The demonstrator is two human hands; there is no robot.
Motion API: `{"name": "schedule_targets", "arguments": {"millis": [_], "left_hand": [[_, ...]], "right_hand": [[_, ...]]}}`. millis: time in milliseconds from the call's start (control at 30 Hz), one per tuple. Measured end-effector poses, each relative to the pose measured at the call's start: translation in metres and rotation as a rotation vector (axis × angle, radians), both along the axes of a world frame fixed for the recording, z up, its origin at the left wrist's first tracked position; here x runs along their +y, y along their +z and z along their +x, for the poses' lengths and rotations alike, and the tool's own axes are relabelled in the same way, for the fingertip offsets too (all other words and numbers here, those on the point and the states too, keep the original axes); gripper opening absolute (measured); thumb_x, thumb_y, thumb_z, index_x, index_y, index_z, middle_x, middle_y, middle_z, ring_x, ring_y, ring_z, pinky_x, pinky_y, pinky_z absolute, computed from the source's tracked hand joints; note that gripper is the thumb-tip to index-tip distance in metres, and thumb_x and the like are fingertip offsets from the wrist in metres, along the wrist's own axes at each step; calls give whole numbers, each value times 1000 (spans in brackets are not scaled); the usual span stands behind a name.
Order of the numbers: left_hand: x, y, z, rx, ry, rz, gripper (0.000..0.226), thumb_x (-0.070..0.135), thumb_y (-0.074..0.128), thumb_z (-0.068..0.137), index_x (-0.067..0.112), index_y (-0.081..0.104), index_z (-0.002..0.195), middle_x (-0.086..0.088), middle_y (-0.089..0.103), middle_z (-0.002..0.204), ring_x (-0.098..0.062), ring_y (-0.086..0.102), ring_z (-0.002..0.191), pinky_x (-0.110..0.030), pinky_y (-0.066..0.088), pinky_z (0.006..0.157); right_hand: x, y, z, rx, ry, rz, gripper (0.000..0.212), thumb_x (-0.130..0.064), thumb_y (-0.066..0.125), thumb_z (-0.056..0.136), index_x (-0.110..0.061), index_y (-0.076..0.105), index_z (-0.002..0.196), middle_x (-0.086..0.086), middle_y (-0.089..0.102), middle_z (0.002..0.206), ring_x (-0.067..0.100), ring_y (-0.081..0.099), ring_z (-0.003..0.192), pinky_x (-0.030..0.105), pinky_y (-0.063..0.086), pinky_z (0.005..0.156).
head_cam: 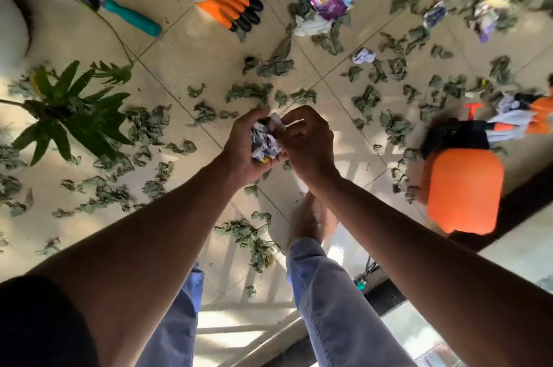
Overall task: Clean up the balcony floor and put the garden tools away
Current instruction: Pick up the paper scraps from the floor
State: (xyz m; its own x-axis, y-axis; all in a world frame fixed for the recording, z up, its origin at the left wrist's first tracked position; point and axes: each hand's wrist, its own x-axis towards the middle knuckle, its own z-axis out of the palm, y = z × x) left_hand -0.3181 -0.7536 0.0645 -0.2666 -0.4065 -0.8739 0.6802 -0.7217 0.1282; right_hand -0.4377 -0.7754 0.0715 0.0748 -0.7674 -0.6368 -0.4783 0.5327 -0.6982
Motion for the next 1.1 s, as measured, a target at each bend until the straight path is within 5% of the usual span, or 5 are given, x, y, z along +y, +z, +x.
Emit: {"name": "schedule_targets", "arguments": {"millis": [133,467,600,767,1100], "left_hand": [[0,14,-16,-30,-37,45,37,48,55,99,13,66,92,-8,72,93,-20,74,83,-29,58,75],[-5,65,-61,-104,-60,55,25,30,52,101,12,69,102,-7,76,89,-21,72,88,-27,58,77],[-23,91,-81,-88,-95,103,22,29,61,93,12,73,102,-9,74,102,-25,66,96,-35,47,97],[-51,111,-103,45,59,49,22,18,78,73,17,56,69,2,48,68,-13,49,58,-22,37,55],[-71,92,-109,67,-24,34,16,19,61,85,16,52,72,-1,51,71,-13,45,60,-21,31,51]], "right_hand": [[7,17,-11,168,67,-192,14,-35,76,90,-23,69,90,-10,67,66,3,63,59,19,43,52],[48,53,-69,191,125,-48,47,-32,70,94,-32,52,138,-7,67,97,17,74,89,32,55,70],[13,112,-93,140,74,-252,27,-8,67,86,-20,64,111,-7,67,99,10,65,83,33,58,70],[-20,129,-135,95,64,-117,40,-24,81,84,-18,66,121,-1,68,114,14,65,88,30,57,79],[-41,124,-135,71,-171,85,5,-19,80,79,-20,75,78,-7,75,73,8,70,70,35,61,73]]}}
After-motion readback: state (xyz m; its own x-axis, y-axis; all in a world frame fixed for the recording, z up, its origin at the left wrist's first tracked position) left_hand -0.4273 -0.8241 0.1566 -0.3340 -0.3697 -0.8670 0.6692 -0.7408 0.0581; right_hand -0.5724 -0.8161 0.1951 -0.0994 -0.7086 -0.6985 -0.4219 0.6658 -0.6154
